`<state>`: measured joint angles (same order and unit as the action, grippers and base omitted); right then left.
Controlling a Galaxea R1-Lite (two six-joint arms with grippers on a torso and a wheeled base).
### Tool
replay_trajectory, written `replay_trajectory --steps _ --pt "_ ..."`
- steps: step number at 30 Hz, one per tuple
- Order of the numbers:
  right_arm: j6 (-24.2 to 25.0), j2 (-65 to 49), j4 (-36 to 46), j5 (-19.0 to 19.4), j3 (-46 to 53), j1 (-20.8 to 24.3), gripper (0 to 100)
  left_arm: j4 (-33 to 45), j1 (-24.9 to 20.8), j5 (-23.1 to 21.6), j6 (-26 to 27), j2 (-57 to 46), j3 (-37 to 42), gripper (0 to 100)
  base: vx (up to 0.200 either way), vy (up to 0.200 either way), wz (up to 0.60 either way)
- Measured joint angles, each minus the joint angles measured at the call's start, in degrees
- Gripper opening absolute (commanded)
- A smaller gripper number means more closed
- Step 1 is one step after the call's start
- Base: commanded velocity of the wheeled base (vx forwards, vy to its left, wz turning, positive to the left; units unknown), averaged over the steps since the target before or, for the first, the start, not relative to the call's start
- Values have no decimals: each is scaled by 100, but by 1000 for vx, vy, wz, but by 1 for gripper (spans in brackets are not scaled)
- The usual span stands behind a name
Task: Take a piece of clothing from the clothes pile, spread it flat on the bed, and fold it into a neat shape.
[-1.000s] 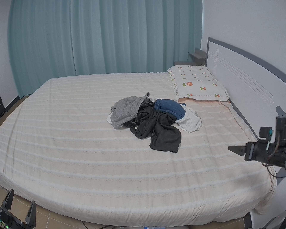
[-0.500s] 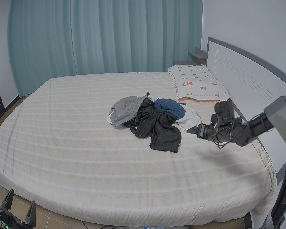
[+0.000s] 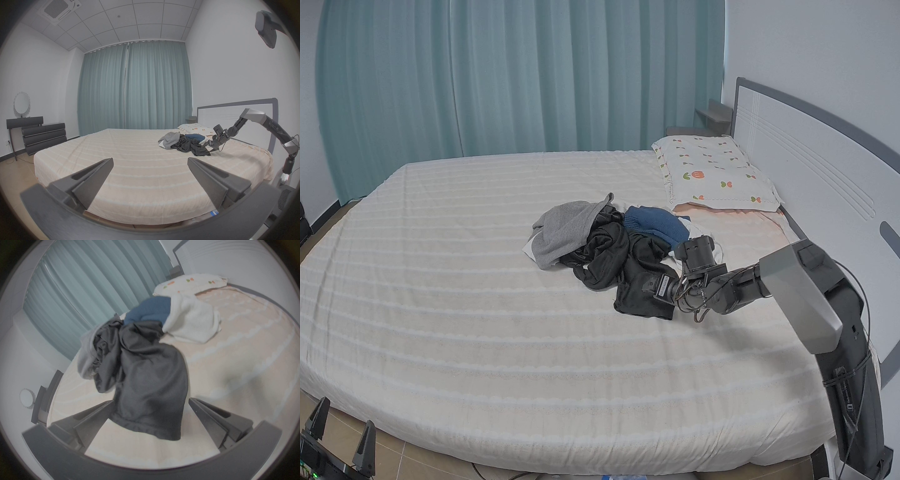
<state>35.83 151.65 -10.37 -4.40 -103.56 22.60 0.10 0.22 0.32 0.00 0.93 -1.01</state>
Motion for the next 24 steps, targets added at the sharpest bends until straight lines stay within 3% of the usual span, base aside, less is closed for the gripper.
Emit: replay_trajectory --steps 5,6,18,24 --pt "40 339 23 -72 -377 41 100 -2 0 0 2 0 0 100 0 0 0" --pt "43 373 28 -77 -427 44 0 0 0 1 2 0 0 100 0 0 0" --pt "84 499 28 -82 -597 138 0 0 2 0 0 0 0 100 0 0 0" --pt "501 166 -11 16 -118 124 0 0 0 0 0 0 0 100 0 0 0"
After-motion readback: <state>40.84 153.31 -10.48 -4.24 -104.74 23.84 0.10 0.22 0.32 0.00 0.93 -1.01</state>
